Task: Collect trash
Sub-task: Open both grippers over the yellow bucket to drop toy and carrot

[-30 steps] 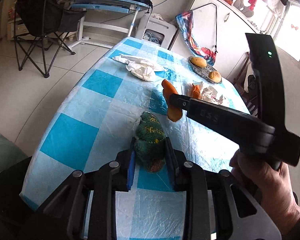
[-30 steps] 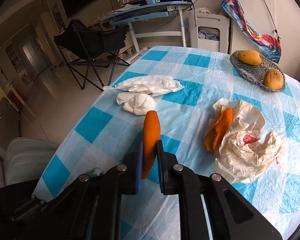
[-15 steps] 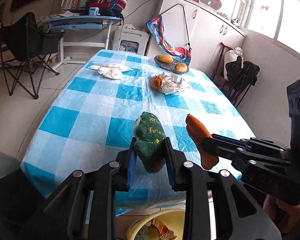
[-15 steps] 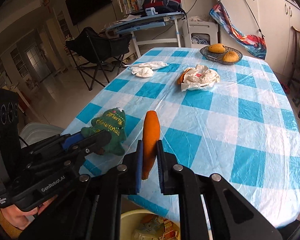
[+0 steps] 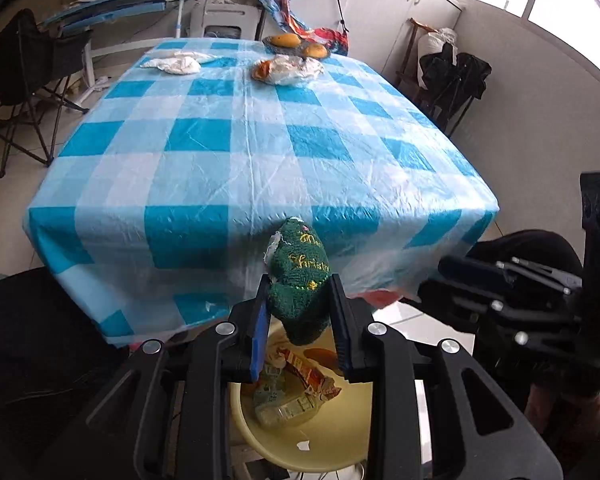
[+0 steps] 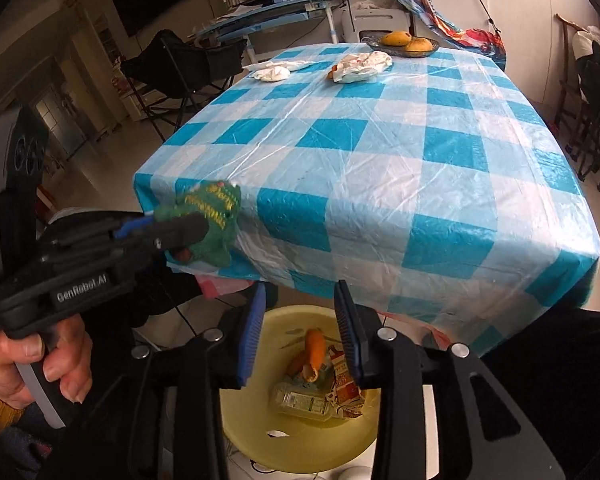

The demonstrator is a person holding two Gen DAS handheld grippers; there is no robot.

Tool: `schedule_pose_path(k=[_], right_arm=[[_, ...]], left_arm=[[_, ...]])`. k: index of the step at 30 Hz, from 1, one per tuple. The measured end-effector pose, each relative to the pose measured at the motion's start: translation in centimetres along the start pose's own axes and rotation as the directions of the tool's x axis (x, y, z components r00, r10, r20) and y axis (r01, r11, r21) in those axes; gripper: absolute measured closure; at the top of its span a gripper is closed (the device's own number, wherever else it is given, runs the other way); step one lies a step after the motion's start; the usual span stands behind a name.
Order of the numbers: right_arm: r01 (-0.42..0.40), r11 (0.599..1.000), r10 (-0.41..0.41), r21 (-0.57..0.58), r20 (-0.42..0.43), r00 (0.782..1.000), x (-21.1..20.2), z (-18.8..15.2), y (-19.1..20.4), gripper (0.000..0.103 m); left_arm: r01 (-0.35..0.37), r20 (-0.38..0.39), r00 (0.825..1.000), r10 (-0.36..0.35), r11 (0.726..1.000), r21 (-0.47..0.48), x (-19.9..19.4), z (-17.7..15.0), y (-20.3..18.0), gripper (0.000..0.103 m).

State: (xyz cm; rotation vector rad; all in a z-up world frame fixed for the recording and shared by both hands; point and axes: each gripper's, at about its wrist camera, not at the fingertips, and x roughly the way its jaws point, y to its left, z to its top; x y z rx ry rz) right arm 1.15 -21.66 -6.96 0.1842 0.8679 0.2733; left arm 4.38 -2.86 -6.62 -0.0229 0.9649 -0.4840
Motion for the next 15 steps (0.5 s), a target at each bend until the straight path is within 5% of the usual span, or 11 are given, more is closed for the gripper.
schedule_pose_path(k=[3, 5, 7, 10, 15], right_arm=[[0.017, 0.999, -0.02, 0.045, 0.075, 0.997, -1.9, 0.3, -1.1, 0.044], [0.007, 0.998, -0.013, 0.067, 0.102, 0.995, -2.5, 0.1, -1.6, 0.036], [0.003, 0.997, -0.012, 0.078, 0.118, 0.993, -2.6, -0.2, -1.8, 0.034], [0.014, 0.996, -0.023, 0.083, 0.109, 0.994, -1.9, -0.4, -1.7, 0.033], [0.045, 0.999, -0.046, 0.008, 0.079, 0.996, -1.2, -0.8, -0.4, 0.025]], left_arm=[[0.0, -0.091, 0.996, 0.008, 0.996, 0.087, 1.3, -1.6, -2.1, 0.071], [-0.029, -0.072, 0.997, 0.038, 0.991, 0.129, 1.2, -1.8, -3.0, 0.061], [-0.055, -0.017, 0.998, 0.058, 0.99, 0.127, 0.5, -1.6, -3.1, 0.04], [-0.089, 0.064, 0.994, 0.086, 0.994, 0.056, -0.8, -0.8, -1.7, 0.023], [-0.182, 0.148, 0.969, 0.198, 0.976, -0.118, -1.8, 0.3, 2.0, 0.013]])
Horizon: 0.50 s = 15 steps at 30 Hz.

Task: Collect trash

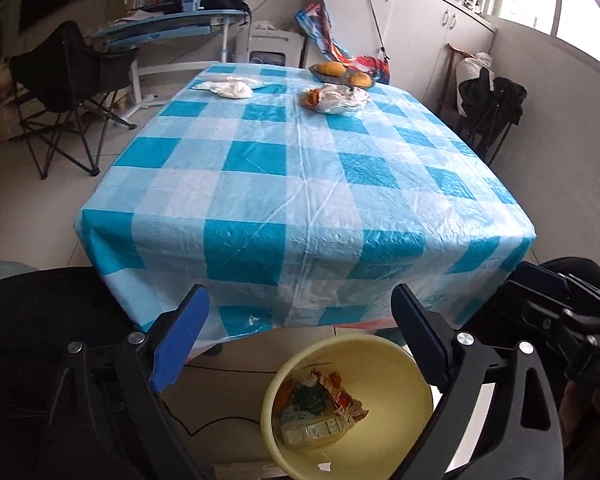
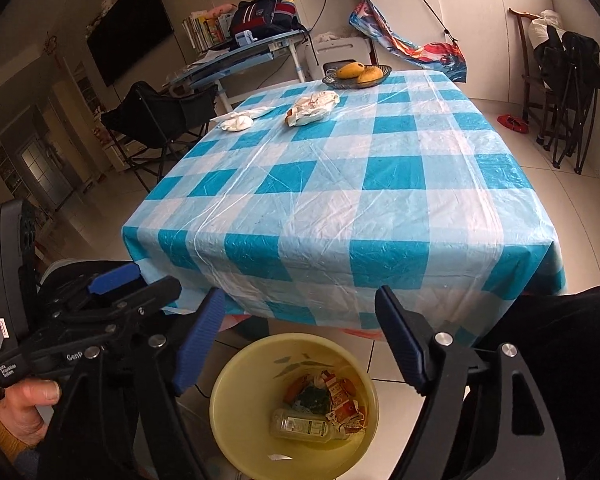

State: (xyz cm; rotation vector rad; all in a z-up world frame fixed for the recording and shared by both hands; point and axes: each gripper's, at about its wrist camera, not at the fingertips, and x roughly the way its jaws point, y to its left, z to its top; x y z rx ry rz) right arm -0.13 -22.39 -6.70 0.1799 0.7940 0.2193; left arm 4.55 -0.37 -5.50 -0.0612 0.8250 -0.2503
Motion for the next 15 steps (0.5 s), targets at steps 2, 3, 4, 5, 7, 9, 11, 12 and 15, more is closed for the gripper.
schedule_pose_path(k=[2, 3, 4, 5, 7, 9, 11, 12, 15], right_arm=[[0.01, 1.0, -0.01, -0.029, -0.017, 1.0, 0.5, -0.1, 0.5, 0.024], [0.015, 0.999, -0.016, -0.04, -0.026, 1.0, 0.8, -0.2, 0.7, 0.023], [0.018, 0.999, -0.02, -0.049, -0.034, 0.999, 1.0, -0.2, 0.9, 0.023], [0.021, 0.998, -0.023, -0.056, -0.04, 0.999, 1.2, -0.3, 1.0, 0.023], [0.023, 0.998, -0.027, -0.064, -0.049, 0.998, 1.5, -0.4, 1.1, 0.022], [0.028, 0.997, -0.032, -0.067, -0.056, 0.998, 1.7, -0.4, 1.1, 0.02], [0.033, 0.997, -0.037, -0.067, -0.062, 0.997, 1.8, -0.5, 1.1, 0.019], [0.036, 0.997, -0.04, -0.065, -0.066, 0.997, 1.9, -0.5, 1.0, 0.019], [0.038, 0.997, -0.043, -0.062, -0.07, 0.997, 1.9, -0.5, 1.0, 0.018]], left_arm=[[-0.033, 0.005, 0.999, 0.033, 0.998, -0.048, 0.3, 0.3, 1.2, 0.013], [-0.045, 0.004, 0.999, 0.045, 0.997, -0.065, 0.5, 0.4, 1.6, 0.013], [-0.053, 0.004, 0.999, 0.054, 0.996, -0.077, 0.7, 0.5, 1.9, 0.013], [-0.06, 0.005, 0.998, 0.06, 0.995, -0.083, 0.7, 0.5, 2.1, 0.013], [-0.067, 0.007, 0.998, 0.068, 0.995, -0.078, 0.8, 0.5, 2.1, 0.012], [-0.073, 0.004, 0.997, 0.073, 0.996, -0.06, 1.0, 0.4, 1.8, 0.011], [-0.078, 0.0, 0.997, 0.078, 0.996, -0.04, 1.3, 0.4, 1.4, 0.011], [-0.079, -0.001, 0.997, 0.08, 0.996, -0.032, 1.3, 0.4, 1.3, 0.011], [-0.083, -0.002, 0.997, 0.083, 0.996, -0.019, 1.3, 0.3, 1.0, 0.011]])
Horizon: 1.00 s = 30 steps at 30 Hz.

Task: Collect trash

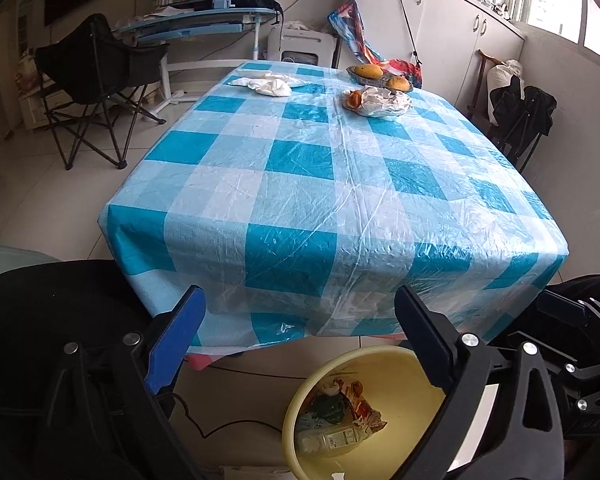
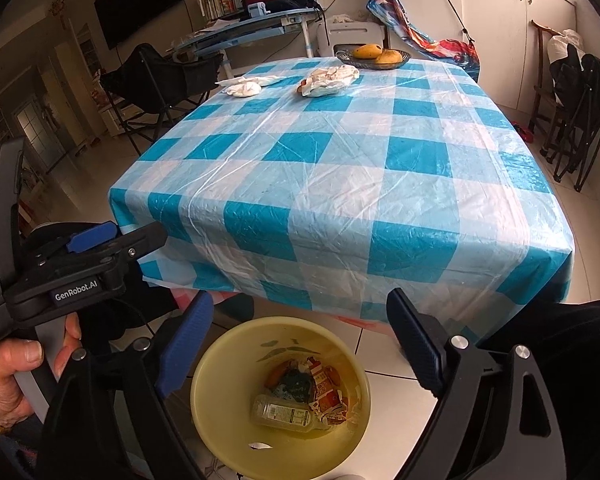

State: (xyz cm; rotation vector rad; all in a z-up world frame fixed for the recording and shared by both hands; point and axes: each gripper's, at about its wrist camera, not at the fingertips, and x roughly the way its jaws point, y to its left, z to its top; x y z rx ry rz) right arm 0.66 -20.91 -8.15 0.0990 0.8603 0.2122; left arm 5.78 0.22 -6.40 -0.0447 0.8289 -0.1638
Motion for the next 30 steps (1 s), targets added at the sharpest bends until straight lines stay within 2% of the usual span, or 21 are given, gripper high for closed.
schedule_pose_path(k=[30], right_arm=[[0.013, 1.0, -0.013, -0.011, -0.029, 0.999, 0.53, -0.22, 0.21, 0.016]], left_arm=[[-0.009, -0.008, 1.0, 0.009, 1.0, 0.003, 0.54, -0.2, -0.04, 0.011]])
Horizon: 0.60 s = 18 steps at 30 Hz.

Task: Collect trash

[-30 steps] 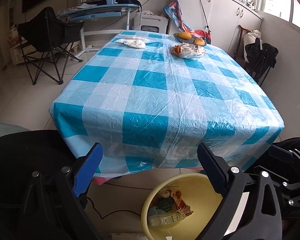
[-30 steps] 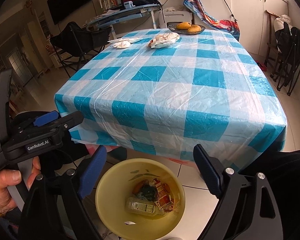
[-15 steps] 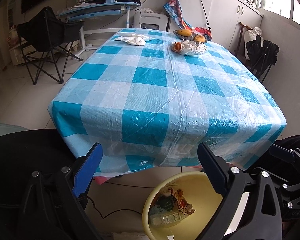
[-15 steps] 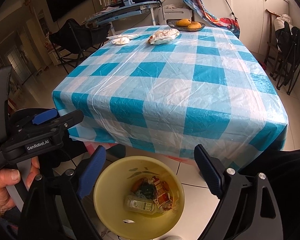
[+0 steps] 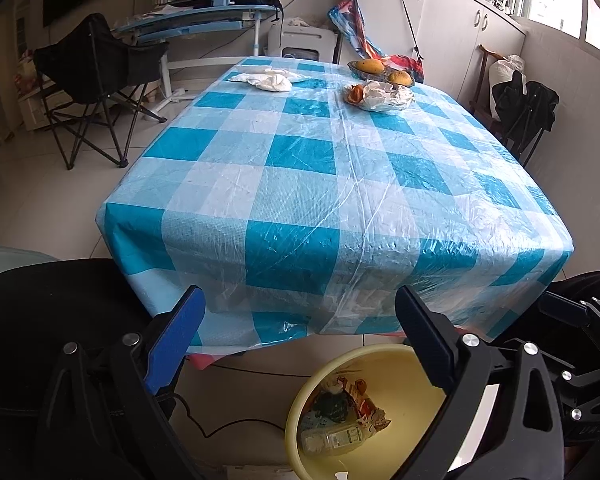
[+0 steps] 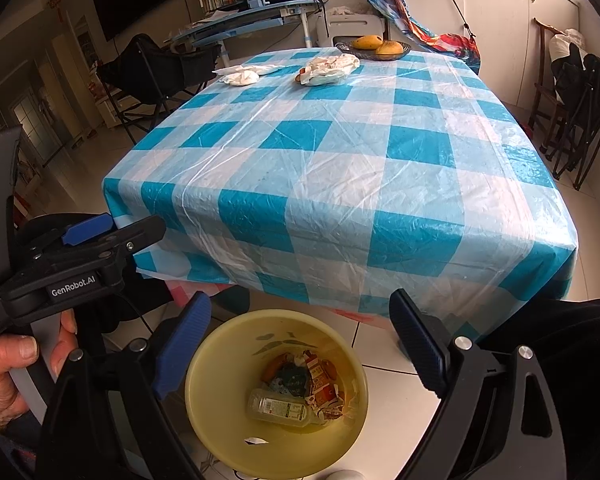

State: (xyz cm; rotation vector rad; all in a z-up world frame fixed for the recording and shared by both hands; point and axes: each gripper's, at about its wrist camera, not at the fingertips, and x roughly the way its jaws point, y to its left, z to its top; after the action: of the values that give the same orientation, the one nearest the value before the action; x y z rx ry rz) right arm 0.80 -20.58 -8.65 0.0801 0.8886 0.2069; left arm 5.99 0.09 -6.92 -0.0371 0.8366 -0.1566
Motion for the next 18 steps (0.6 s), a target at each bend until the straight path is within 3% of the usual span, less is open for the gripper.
schedule_pose_path(k=[18], right_arm=[[0.004, 1.0, -0.004, -0.002, -0.004, 1.0, 0.21, -0.15, -0.07, 0.015]], left_arm=[[0.006, 0.019, 1.0, -0.005, 1.0, -0.021, -0.41, 0.34, 0.53, 0.011]])
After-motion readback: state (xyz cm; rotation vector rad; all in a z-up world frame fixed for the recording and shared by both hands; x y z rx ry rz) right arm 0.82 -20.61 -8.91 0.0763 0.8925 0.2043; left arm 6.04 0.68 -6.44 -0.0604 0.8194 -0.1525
